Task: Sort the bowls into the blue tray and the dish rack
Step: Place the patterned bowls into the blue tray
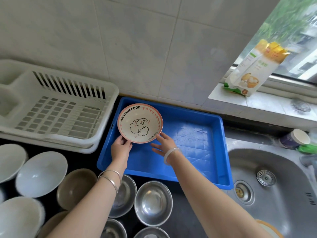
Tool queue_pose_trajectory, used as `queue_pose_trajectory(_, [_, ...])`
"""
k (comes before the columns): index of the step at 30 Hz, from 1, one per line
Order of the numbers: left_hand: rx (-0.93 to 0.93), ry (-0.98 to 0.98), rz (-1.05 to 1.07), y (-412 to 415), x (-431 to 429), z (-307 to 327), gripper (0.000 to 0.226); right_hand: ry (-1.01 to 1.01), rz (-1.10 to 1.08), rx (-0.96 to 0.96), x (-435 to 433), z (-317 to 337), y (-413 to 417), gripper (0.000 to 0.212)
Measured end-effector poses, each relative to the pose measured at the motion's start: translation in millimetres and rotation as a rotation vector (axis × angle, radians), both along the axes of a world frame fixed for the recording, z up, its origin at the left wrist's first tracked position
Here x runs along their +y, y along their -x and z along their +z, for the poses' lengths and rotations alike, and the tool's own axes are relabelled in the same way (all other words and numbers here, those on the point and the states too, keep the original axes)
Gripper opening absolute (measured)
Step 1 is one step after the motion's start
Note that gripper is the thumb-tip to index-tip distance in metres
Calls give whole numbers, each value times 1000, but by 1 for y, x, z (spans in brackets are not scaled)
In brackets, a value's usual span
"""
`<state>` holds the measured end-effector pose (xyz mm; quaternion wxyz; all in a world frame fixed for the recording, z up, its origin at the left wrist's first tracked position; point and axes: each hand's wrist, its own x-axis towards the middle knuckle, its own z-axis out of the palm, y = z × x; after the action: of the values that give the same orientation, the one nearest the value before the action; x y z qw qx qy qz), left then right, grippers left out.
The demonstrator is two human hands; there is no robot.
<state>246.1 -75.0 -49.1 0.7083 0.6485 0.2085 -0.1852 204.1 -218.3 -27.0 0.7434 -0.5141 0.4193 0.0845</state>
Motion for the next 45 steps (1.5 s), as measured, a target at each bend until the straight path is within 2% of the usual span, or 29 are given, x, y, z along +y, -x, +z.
queue_pose_trajectory(6, [-117,-358,-249,48,-14,17,47,206,66,-47,-23,17,48,33])
queue_pose_trajectory(12, [-260,-419,-554,135,-69,44,37,529,77,-76,-70,41,155,18])
queue_pose_trajectory(16, [-315,-360,-817,203,-108,49,30,816,61,76,-111,46,249,23])
queue_pose_trajectory(20, [-326,-351,-1173,264,-139,42,32,991,29,330,-138,42,339,33])
queue_pose_trajectory(23, [-261,-367,-1323,293,-156,33,40,1037,63,459,-148,35,387,40])
queue_pose_trajectory(28, [-62,-329,-1308,310,-164,18,36,917,20,521,-153,19,423,34])
queue_pose_trajectory(31, [133,-238,-1246,312,-161,15,34,900,-9,561,-154,14,430,26])
queue_pose_trajectory(34, [223,-162,-1203,311,-160,17,35,873,5,568,-155,10,430,21])
queue_pose_trajectory(39, [197,-151,-1171,302,-157,27,27,872,34,496,-158,15,425,20])
queue_pose_trajectory(45, [26,-144,-1050,255,-142,56,24,972,13,333,-149,47,383,18])
